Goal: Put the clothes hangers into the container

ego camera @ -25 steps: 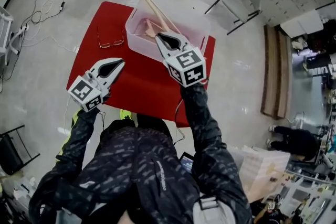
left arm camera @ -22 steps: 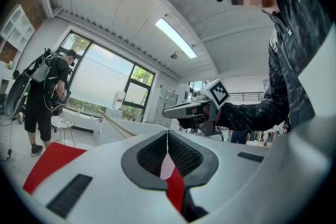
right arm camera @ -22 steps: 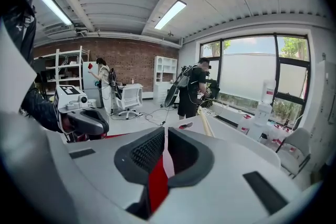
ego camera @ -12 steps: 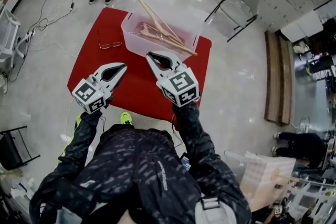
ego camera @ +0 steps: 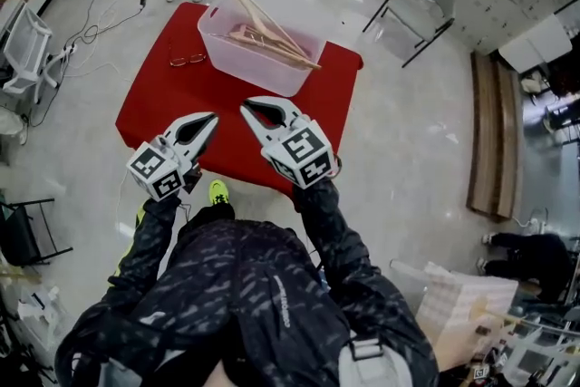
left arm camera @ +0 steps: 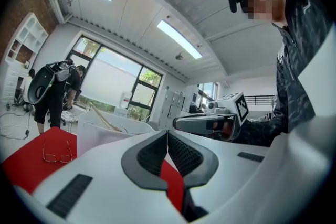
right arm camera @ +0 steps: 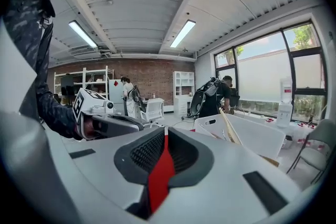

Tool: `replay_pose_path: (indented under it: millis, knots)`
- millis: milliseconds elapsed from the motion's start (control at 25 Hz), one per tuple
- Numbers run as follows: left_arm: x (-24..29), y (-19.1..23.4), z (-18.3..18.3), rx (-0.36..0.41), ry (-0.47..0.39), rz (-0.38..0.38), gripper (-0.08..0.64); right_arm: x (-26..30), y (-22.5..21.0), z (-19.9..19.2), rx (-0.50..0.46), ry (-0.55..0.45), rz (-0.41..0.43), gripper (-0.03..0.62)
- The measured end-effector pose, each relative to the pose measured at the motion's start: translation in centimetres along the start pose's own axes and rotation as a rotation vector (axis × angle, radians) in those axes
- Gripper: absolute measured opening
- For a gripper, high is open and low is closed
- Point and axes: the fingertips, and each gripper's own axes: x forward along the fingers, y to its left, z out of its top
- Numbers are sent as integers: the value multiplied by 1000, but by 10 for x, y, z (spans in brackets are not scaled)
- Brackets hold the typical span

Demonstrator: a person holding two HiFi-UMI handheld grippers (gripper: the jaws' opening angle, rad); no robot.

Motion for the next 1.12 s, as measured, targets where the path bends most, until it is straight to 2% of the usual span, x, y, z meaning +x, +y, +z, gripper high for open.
replay_pose_path:
  millis: [640,1120]
  knots:
    - [-5,-128,-38,-13,-25,61,11,-109,55,-36,-5,-33,91,31]
    - [-16,-193,-78,-54,7,81,11,-156,97,-76,66,-14,159,31]
